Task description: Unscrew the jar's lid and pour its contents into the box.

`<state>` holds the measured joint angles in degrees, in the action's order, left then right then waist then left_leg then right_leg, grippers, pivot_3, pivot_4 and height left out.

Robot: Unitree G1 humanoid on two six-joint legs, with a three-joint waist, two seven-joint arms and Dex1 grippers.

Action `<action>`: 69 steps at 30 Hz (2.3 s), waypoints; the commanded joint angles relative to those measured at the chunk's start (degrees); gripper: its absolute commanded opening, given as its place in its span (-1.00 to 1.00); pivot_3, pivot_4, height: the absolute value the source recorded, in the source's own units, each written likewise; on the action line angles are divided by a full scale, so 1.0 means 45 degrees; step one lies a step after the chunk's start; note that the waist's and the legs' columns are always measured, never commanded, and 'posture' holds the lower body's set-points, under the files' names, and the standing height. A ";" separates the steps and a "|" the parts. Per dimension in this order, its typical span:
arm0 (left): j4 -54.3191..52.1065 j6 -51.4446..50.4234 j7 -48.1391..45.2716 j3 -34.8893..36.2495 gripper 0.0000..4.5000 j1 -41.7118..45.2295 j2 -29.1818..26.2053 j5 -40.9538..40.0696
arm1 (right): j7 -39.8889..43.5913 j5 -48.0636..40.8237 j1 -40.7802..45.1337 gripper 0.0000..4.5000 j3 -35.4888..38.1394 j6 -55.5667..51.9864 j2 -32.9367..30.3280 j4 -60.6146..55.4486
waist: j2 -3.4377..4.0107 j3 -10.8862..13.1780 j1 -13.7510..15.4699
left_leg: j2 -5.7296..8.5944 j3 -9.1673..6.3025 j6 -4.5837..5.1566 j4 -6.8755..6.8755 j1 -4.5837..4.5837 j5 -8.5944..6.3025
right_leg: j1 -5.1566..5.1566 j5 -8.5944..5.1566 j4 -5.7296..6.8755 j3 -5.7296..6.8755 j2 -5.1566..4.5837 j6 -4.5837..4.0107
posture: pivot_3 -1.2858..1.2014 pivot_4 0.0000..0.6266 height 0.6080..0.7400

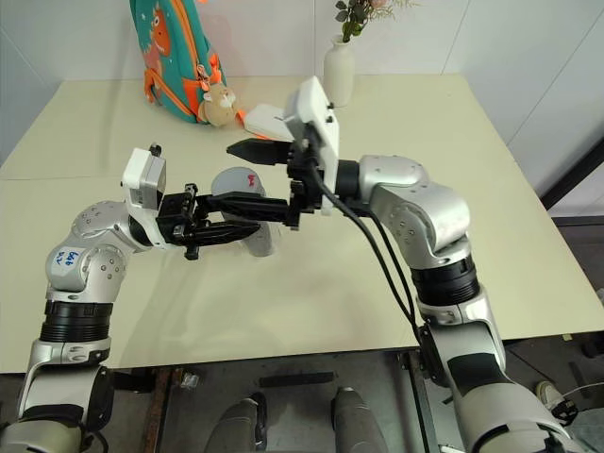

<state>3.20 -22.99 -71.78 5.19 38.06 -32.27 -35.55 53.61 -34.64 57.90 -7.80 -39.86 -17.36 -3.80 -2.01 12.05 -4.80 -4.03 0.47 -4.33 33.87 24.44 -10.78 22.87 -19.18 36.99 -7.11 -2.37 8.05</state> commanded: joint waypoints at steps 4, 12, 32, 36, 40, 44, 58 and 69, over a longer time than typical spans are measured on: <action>-0.0107 0.0179 -0.0044 0.0032 -0.16 0.0336 -0.0062 -0.0013 | -0.0592 0.0943 0.0683 0.99 -0.0466 0.0501 0.0585 0.0376 | 0.0000 0.0000 0.0018 | 0.0000 0.0001 0.0000 -0.0004 0.0003 0.0000 | 0.0003 0.0000 -0.0004 0.0001 -0.0001 0.0000 | 0.03 -0.52 1.00; -0.0085 0.0265 -0.0033 -0.0009 -0.16 0.0351 -0.0018 0.0013 | -0.0489 0.1217 0.0573 0.99 -0.0099 0.0751 0.0143 0.0471 | 0.0000 0.0000 0.0014 | 0.0000 0.0000 0.0000 -0.0003 0.0010 0.0000 | 0.0006 0.0000 -0.0003 0.0003 -0.0001 0.0000 | 0.03 -0.52 1.00; -0.0298 0.0113 -0.0110 0.0142 -0.16 0.0040 -0.0213 -0.0045 | 0.0775 -0.0500 -0.0447 0.99 0.1892 0.0189 -0.2513 -0.0010 | 0.0000 0.0001 0.0025 | 0.0002 0.0002 0.0001 -0.0003 0.0014 0.0000 | 0.0006 -0.0001 -0.0017 0.0000 -0.0002 0.0000 | 0.03 -0.52 1.00; -0.0346 0.0058 -0.0053 0.0210 -0.16 -0.0013 -0.0230 -0.0035 | 0.0533 -0.0997 -0.0325 0.99 0.1763 -0.0210 -0.1925 -0.0438 | 0.0002 0.0001 -0.0041 | 0.0001 0.0002 0.0000 -0.0004 0.0008 0.0000 | 0.0008 -0.0001 -0.0004 -0.0003 0.0001 0.0000 | 0.03 -0.52 1.00; -0.0441 0.0011 -0.0011 0.0216 -0.16 -0.0095 -0.0221 -0.0035 | 0.0164 -0.1345 -0.0190 0.99 0.1281 -0.0569 -0.0953 -0.1055 | 0.0003 0.0002 -0.0013 | 0.0000 0.0002 0.0000 -0.0003 0.0011 0.0000 | 0.0010 -0.0001 -0.0003 -0.0003 0.0000 0.0000 | 0.03 -0.52 1.00; -0.0453 -0.0017 0.0016 0.0194 -0.16 -0.0080 -0.0203 -0.0026 | -0.0103 -0.1351 -0.0054 0.99 0.0991 -0.0728 -0.0456 -0.1223 | 0.0002 0.0002 0.0028 | 0.0000 0.0001 0.0000 0.0001 0.0014 0.0000 | 0.0010 -0.0001 -0.0004 -0.0001 -0.0001 0.0000 | 0.03 -0.52 1.00; -0.0434 0.0002 0.0070 0.0143 -0.16 -0.0042 -0.0113 -0.0008 | -0.0630 -0.0569 0.0327 0.99 0.0154 -0.1128 -0.0172 -0.0820 | 0.0002 0.0002 0.0017 | 0.0001 0.0001 0.0000 0.0000 0.0015 0.0000 | 0.0014 -0.0001 -0.0004 0.0000 -0.0001 0.0000 | 0.03 -0.52 1.00; -0.0357 0.0014 0.0077 0.0122 -0.16 0.0025 -0.0117 0.0002 | -0.0390 -0.0427 0.0142 0.61 0.0053 -0.0980 -0.0141 -0.0900 | 0.0002 0.0002 0.0016 | 0.0001 0.0000 0.0000 -0.0001 0.0015 0.0000 | 0.0014 -0.0001 -0.0003 0.0000 -0.0001 0.0000 | 0.03 -0.52 1.00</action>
<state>3.09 -23.19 -71.24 5.26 37.70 -32.64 -34.59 51.41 -36.13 57.86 -7.74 -45.07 -18.25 -6.36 -2.00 12.06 -4.73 -4.03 0.47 -4.33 33.87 24.51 -10.78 22.93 -19.19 36.98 -7.11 -2.37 8.05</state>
